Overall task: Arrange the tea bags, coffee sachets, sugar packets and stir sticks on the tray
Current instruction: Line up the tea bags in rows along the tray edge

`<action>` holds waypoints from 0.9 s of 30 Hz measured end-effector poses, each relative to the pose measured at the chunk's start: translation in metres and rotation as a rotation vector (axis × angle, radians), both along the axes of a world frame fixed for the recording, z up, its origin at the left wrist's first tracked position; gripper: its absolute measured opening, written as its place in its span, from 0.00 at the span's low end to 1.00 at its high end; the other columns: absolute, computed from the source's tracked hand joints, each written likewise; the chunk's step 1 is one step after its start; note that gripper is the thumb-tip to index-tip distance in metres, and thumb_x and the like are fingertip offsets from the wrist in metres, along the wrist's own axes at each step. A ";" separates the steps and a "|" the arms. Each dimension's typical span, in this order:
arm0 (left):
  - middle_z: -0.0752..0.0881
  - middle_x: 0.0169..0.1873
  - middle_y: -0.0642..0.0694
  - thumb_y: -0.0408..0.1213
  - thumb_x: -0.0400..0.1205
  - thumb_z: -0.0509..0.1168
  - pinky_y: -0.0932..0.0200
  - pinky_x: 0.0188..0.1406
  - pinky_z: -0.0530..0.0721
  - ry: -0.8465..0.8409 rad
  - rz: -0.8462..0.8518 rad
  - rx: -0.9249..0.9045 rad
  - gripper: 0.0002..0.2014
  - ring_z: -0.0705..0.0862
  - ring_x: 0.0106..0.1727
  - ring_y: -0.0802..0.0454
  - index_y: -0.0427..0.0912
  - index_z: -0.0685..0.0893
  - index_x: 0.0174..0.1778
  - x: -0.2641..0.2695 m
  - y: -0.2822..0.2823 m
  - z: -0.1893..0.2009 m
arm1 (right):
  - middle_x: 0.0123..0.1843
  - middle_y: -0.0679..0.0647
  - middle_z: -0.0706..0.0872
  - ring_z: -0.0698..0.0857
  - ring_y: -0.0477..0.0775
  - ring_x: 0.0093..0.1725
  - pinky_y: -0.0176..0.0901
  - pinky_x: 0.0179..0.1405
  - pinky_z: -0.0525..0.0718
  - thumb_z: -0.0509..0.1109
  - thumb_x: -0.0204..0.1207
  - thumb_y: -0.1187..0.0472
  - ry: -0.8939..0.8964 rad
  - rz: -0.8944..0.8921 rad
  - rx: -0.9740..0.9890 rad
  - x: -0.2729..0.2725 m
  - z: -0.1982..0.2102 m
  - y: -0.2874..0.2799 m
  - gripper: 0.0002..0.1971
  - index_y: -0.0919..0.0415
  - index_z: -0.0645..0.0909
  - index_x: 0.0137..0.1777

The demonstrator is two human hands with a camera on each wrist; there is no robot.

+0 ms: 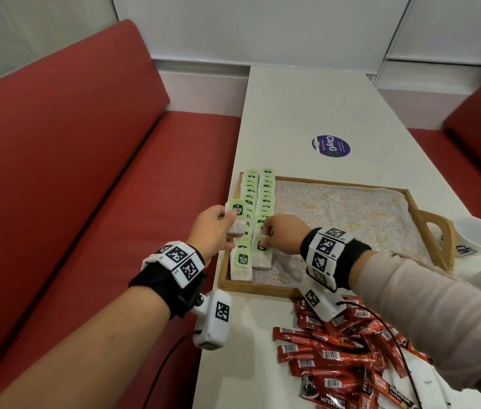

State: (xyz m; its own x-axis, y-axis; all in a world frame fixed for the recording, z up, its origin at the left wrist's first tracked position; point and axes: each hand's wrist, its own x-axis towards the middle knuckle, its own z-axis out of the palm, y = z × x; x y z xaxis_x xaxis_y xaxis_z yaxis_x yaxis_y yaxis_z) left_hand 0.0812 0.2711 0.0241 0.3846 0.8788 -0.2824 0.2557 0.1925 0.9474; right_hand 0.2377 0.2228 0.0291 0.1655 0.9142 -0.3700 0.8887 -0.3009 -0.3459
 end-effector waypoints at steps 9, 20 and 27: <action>0.86 0.49 0.41 0.41 0.86 0.60 0.55 0.35 0.86 0.011 0.007 0.042 0.08 0.85 0.46 0.50 0.43 0.81 0.45 0.000 -0.002 0.000 | 0.41 0.45 0.78 0.78 0.46 0.40 0.37 0.35 0.73 0.75 0.73 0.48 0.217 -0.089 0.178 0.001 0.015 -0.003 0.20 0.55 0.74 0.58; 0.80 0.38 0.45 0.38 0.82 0.67 0.65 0.29 0.77 0.037 -0.078 0.117 0.10 0.77 0.35 0.55 0.35 0.83 0.52 0.000 -0.011 -0.001 | 0.28 0.48 0.80 0.74 0.37 0.15 0.28 0.18 0.74 0.70 0.78 0.64 0.454 -0.108 0.330 -0.005 0.032 -0.008 0.04 0.59 0.80 0.43; 0.79 0.35 0.55 0.33 0.84 0.63 0.70 0.32 0.75 0.059 -0.050 0.155 0.06 0.77 0.35 0.63 0.42 0.82 0.55 -0.001 -0.011 0.001 | 0.35 0.50 0.84 0.74 0.43 0.17 0.33 0.21 0.72 0.68 0.79 0.65 0.416 -0.031 0.024 0.003 0.026 -0.022 0.08 0.54 0.77 0.40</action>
State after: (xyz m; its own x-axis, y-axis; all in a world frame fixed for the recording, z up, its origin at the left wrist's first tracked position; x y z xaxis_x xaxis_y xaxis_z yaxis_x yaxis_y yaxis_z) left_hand 0.0802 0.2599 0.0255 0.4154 0.8939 -0.1683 0.3169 0.0312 0.9479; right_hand 0.2405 0.2003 0.0551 0.0337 0.9204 -0.3895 0.6621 -0.3125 -0.6812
